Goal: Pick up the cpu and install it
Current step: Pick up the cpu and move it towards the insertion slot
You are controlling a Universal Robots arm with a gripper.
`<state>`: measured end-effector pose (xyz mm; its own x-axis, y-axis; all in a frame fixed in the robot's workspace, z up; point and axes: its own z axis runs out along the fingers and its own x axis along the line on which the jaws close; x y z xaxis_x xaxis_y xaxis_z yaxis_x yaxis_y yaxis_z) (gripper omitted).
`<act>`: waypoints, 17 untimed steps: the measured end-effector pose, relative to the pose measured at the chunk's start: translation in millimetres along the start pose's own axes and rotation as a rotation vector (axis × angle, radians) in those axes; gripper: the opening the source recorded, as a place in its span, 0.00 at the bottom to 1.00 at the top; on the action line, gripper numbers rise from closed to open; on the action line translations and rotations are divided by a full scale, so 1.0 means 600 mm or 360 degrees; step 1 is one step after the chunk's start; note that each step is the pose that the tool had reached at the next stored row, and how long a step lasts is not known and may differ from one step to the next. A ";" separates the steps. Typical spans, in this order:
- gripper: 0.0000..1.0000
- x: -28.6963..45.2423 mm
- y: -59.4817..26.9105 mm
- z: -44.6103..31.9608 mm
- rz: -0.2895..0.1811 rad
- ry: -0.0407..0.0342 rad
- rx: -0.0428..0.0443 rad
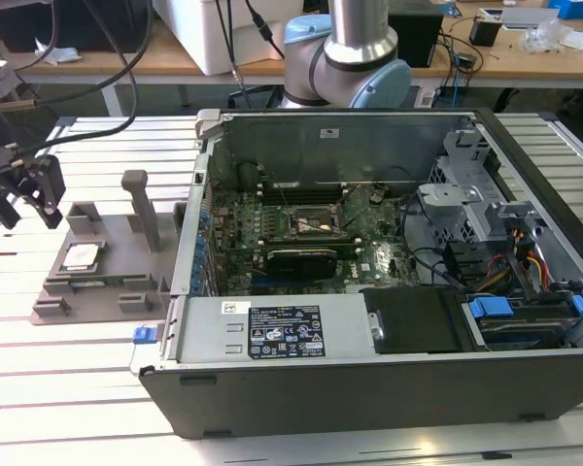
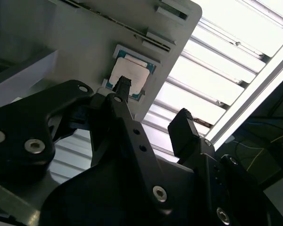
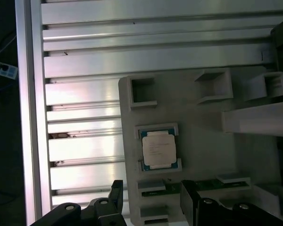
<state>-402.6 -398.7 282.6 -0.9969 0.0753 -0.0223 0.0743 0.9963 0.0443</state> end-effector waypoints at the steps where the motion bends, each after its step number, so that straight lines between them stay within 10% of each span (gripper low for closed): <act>1: 0.60 0.000 0.000 0.002 0.0000 0.0000 0.0000; 17: 0.60 -0.001 -0.001 0.028 0.0000 0.0000 0.0000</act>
<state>-401.5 -398.8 265.7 -0.9969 0.0753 -0.0221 0.0742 0.9963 0.0442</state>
